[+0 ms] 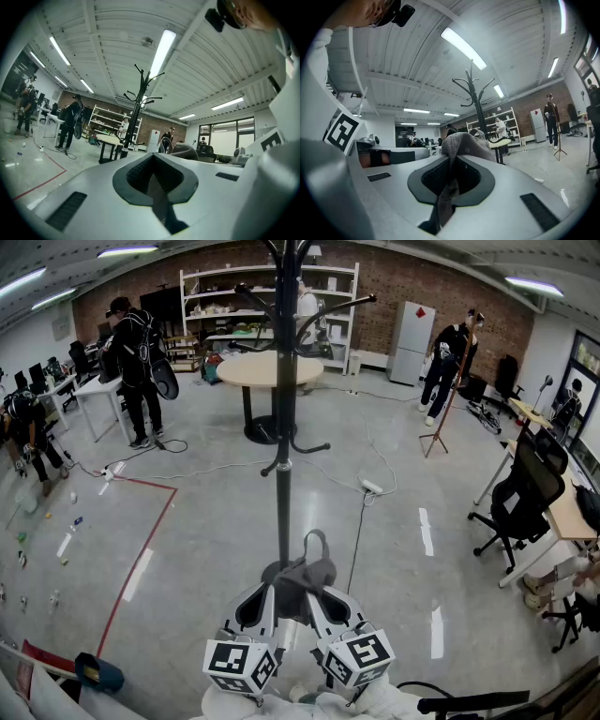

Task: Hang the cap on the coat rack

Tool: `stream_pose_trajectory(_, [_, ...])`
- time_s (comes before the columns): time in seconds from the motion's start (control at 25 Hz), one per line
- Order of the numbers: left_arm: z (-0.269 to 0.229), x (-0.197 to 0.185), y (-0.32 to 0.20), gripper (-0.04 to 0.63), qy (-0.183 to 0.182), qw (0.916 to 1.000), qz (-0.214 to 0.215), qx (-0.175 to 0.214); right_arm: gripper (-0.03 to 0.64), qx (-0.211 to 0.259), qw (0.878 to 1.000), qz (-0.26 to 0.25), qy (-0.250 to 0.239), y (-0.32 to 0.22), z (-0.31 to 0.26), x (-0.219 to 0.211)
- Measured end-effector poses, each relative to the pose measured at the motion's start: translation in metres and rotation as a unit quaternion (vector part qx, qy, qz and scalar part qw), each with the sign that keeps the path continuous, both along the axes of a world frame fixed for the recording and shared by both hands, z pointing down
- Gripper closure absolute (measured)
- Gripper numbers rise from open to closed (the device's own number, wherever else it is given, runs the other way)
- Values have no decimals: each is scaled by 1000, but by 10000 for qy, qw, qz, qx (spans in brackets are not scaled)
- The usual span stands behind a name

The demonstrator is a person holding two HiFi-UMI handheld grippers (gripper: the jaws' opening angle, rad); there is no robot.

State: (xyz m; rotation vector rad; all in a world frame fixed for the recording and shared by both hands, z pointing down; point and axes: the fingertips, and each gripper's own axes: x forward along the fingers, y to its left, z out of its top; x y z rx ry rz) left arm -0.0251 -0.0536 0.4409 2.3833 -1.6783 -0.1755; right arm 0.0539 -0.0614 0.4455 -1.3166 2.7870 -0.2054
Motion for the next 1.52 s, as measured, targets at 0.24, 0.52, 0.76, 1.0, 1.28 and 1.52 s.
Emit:
stream_pose_trajectory(0.24, [3,5,-2,594,-43,10000,-19,-13,597,-23,10000,13,-38,-3,4,8])
stream_pose_trajectory(0.52, [-2,2,-14,594,-53,9999,-130,46,598,-18,10000,-76,-14,-13,4,6])
stream_pose_trajectory(0.76, [-2,-2,-24,594,-69,9998,-143,88,597,9,10000,-96,-7,-24,4,3])
stream_pose_trajectory(1.0, [-5,-7,-36,594,-86,9997,-179,111,598,12,9999,-134,30,-37,2,-3])
stream_pose_trajectory(1.28, [-1,-17,-54,594,-75,9997,-204,85,597,22,9998,-199,12,-54,2,-17])
stream_pose_trajectory(1.52, [-2,-26,-73,594,-52,9997,-207,125,598,21,9997,-219,43,-73,3,-27])
